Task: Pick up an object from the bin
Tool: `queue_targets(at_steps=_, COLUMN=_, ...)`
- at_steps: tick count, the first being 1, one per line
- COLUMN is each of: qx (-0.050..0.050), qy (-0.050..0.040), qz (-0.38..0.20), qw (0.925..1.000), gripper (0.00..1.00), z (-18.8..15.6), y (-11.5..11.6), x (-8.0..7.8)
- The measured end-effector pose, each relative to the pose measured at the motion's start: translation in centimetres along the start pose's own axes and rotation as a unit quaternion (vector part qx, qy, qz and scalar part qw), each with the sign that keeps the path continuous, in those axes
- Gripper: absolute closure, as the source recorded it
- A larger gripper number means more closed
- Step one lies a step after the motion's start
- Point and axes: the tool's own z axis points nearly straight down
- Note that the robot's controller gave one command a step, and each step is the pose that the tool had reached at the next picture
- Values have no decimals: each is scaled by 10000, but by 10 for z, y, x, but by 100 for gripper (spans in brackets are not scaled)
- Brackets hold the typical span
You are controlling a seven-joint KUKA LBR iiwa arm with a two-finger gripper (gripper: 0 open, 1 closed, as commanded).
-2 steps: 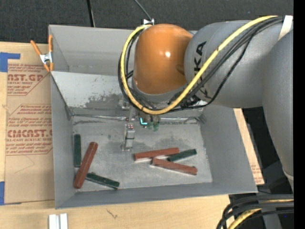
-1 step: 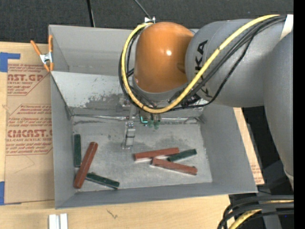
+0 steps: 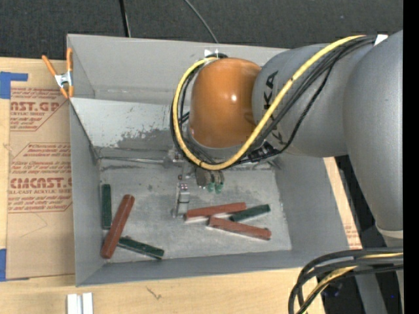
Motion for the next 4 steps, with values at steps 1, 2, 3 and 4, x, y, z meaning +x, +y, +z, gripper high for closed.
queue_targets(at_steps=1, qx=11, qy=29, qz=-664, qw=9978, gripper=0, z=45, y=-26, x=10)
queue_targets(at_steps=2, qx=8, qy=22, qz=-1015, qw=9948, gripper=0, z=84, y=-53, x=-16)
queue_targets(at_steps=3, qx=7, qy=26, qz=-856, qw=9963, gripper=0, z=96, y=-59, x=-12)
queue_targets(at_steps=4, qx=2, qy=22, qz=-1060, qw=9944, gripper=100, z=99, y=-93, x=-7)
